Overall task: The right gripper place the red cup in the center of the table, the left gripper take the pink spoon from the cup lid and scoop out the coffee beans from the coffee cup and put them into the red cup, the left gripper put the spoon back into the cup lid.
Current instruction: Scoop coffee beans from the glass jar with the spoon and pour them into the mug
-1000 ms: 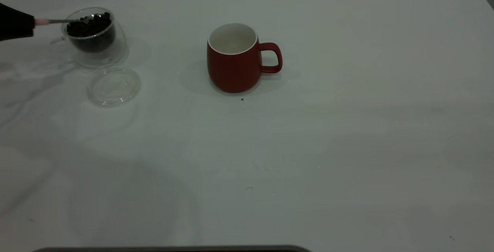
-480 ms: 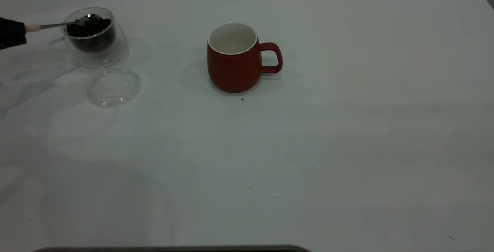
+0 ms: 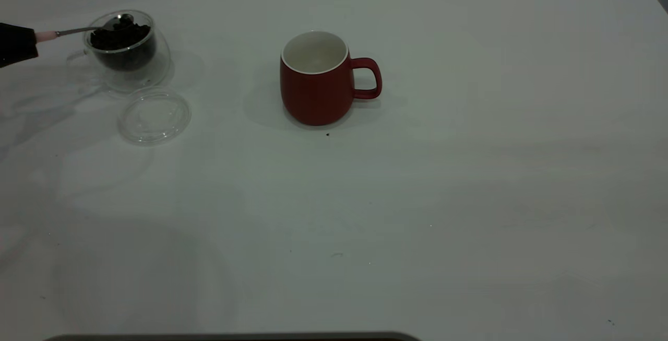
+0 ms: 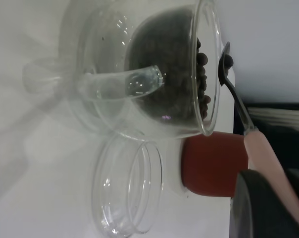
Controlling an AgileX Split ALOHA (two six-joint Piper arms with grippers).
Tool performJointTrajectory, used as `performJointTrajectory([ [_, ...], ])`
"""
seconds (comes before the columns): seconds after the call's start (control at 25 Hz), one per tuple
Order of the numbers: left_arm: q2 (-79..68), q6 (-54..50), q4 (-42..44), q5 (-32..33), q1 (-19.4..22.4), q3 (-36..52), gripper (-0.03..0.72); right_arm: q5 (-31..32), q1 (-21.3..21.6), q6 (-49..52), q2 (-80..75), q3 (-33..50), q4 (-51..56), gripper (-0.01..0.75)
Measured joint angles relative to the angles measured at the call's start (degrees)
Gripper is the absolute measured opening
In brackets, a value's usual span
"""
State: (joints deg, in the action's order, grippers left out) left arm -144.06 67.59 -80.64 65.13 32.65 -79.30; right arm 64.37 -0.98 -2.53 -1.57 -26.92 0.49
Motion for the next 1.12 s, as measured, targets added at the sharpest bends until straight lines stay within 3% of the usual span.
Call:
performJointTrajectory([
  [0.4, 4.47, -1.80, 0.16, 0.11, -8.19, 0.00, 0.121, 0.00, 0.00, 0.00, 0.00, 0.00, 0.00, 0.579],
  [0.88, 4.99, -3.11, 0.11, 0.40, -21.82, 0.00, 0.121, 0.00, 0.00, 0.00, 0.00, 0.00, 0.01, 0.579],
  [1.12, 4.99, -3.18, 0.11, 0.19, -26.15, 0.00, 0.121, 0.00, 0.00, 0.00, 0.00, 0.00, 0.01, 0.579],
])
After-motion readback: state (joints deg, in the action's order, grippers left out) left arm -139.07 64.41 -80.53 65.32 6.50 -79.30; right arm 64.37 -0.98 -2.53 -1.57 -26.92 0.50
